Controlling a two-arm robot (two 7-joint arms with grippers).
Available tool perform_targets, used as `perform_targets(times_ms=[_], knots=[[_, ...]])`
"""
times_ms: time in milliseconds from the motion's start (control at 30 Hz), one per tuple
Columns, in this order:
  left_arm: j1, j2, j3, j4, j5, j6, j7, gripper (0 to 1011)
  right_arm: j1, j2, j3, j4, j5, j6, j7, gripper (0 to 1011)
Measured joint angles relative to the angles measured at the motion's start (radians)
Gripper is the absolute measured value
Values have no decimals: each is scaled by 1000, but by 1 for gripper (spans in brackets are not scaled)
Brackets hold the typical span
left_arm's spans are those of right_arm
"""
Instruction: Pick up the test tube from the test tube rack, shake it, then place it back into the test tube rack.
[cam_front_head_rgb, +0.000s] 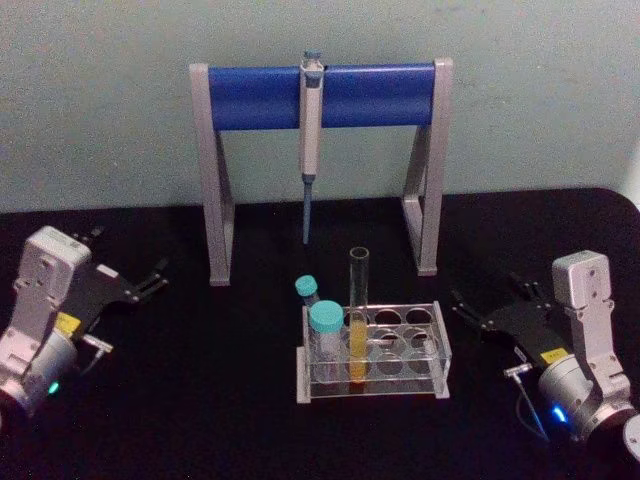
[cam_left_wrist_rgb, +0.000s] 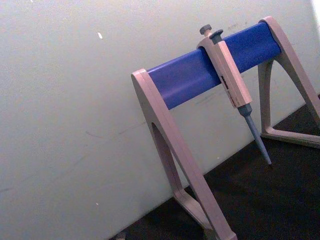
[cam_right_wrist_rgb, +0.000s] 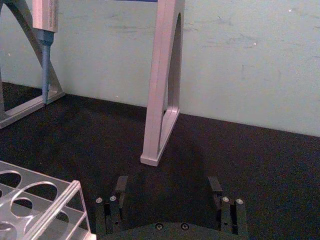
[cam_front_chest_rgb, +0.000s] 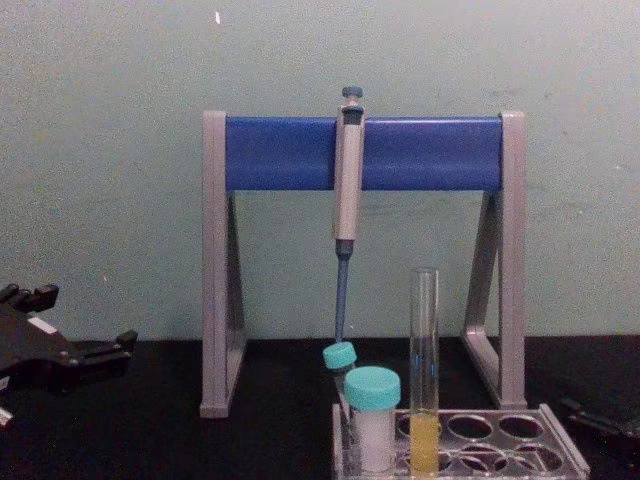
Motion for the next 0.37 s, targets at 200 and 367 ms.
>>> perform_targets(times_ms=[200, 367], knots=[[0, 0, 0, 0, 0, 0, 0, 1001, 0, 0, 0, -1, 0, -1, 0, 1000], [0, 0, 0, 0, 0, 0, 0, 1001, 0, 0, 0, -1, 1, -1, -1, 1000]])
